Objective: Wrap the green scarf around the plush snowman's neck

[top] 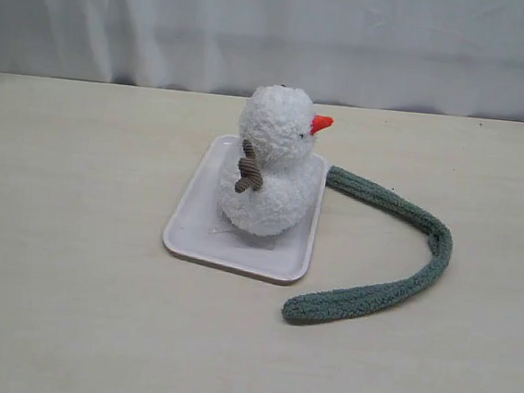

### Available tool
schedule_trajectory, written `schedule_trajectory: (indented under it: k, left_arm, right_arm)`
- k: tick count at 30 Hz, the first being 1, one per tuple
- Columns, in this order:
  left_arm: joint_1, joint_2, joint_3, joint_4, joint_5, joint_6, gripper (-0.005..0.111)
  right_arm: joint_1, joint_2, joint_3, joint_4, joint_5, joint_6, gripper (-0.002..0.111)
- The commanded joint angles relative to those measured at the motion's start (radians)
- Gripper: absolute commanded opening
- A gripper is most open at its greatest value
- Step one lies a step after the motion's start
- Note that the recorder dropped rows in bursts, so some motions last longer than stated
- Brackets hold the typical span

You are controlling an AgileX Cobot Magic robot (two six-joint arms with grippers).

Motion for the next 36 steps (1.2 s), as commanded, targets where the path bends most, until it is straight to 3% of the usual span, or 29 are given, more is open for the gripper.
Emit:
schedule_trajectory:
  k: [1,6,13,18,20,26,31,36]
  left_arm:
    - [-0.006,-0.003,0.003,-0.003,-0.008,-0.002,0.0]
    - [-0.006,-0.003,0.003,-0.003,-0.008,-0.002,0.0]
    - [-0.006,-0.003,0.003,-0.003,-0.008,-0.002,0.0]
    - [-0.006,-0.003,0.003,-0.003,-0.008,-0.002,0.0]
    - [-0.006,-0.003,0.003,-0.003,-0.008,-0.002,0.0]
    - [-0.006,-0.003,0.003,-0.003,-0.008,-0.002,0.0]
    - [-0.006,-0.003,0.003,-0.003,-0.008,-0.002,0.0]
    - [-0.006,-0.003,0.003,-0.003,-0.008,-0.002,0.0]
  right_arm:
    - [-0.005,-0.004,0.003,-0.043,-0.187,-0.009,0.004]
    - [-0.005,-0.004,0.003,-0.043,-0.477,-0.009,0.004]
    - [-0.003,-0.004,0.003,0.094,-1.053,0.038,0.004]
    - [-0.003,-0.004,0.003,0.059,-1.201,0.115,0.004]
    - [-0.003,-0.004,-0.02,0.072,-1.134,0.173,0.004]
    - [-0.003,0.064,-0.3,0.075,-0.448,0.238,0.007]
    - [-0.003,0.243,-0.505,0.075,-0.089,0.218,0.029]
    - [-0.003,0.48,-0.565,0.071,-0.002,0.207,0.051]
